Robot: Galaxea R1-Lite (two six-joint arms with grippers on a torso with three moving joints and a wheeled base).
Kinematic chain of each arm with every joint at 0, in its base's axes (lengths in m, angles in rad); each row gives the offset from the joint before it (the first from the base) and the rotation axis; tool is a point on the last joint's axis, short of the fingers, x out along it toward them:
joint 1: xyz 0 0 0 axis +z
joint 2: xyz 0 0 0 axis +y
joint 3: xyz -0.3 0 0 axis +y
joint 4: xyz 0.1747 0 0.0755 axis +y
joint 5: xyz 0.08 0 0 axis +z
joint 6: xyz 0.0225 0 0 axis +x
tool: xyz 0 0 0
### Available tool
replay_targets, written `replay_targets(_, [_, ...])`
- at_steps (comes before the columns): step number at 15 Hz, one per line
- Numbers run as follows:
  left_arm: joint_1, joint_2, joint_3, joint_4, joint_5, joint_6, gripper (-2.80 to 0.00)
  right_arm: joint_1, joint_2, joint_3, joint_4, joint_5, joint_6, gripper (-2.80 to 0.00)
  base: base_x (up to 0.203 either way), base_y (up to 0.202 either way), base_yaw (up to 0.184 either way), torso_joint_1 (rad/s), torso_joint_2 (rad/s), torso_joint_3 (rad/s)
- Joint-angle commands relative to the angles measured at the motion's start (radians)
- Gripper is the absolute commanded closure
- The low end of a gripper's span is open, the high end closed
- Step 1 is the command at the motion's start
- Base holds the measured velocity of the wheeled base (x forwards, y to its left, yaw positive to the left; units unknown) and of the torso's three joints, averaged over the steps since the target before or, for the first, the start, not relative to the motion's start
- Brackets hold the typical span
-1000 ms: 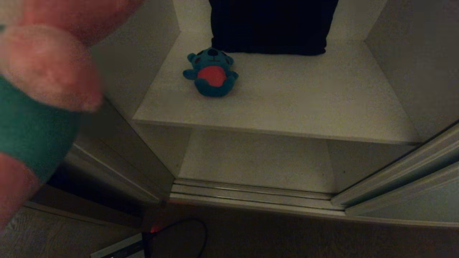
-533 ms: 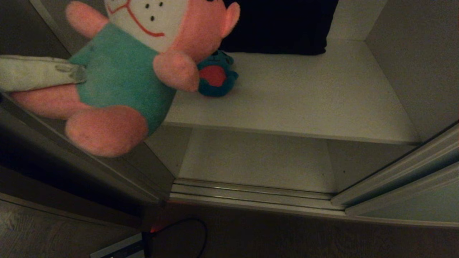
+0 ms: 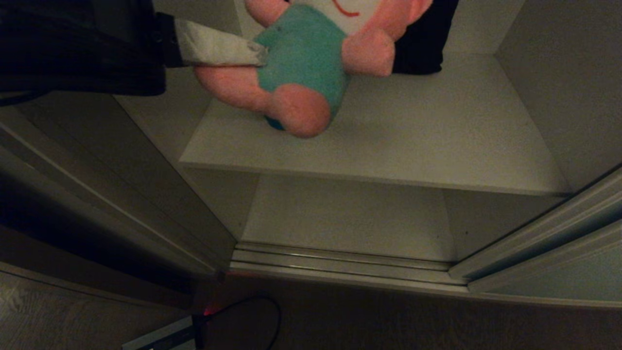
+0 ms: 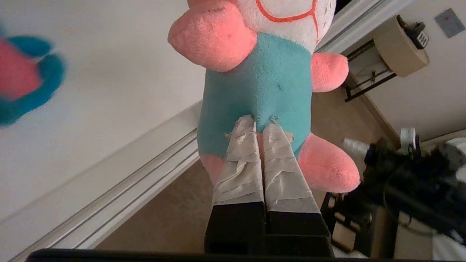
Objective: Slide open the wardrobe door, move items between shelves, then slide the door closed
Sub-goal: Place the pink doll on the higher shelf
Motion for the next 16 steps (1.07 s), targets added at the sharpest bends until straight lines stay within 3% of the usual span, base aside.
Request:
replay_targets(1, [-0.095, 0.109, -0.066, -0.005, 0.113, -0.021, 0.00, 0.001, -0.001, 0.003, 0.000, 0.000, 0.000, 0.00, 0.000, 0.000, 0.000, 0.000, 0.00, 0.000])
replay_targets(6, [-0.179, 0.379, -0.243, -0.100, 0.470, -0.151, 0.00, 0.000, -0.001, 0.003, 0.000, 0.000, 0.000, 0.00, 0.000, 0.000, 0.000, 0.000, 0.00, 0.000])
replay_targets(8, [-0.197, 0.478, -0.321, -0.123, 0.577, -0.171, 0.00, 0.000, -0.001, 0.003, 0.000, 0.000, 0.000, 0.00, 0.000, 0.000, 0.000, 0.000, 0.00, 0.000])
replay_targets(13, [-0.211, 0.575, -0.338, -0.136, 0.659, -0.177, 0.00, 0.000, -0.001, 0.003, 0.000, 0.000, 0.000, 0.00, 0.000, 0.000, 0.000, 0.000, 0.00, 0.000])
replay_targets(16, [-0.211, 0.650, -0.342, -0.299, 0.687, -0.167, 0.00, -0.001, -0.001, 0.003, 0.000, 0.000, 0.000, 0.00, 0.000, 0.000, 0.000, 0.000, 0.00, 0.000])
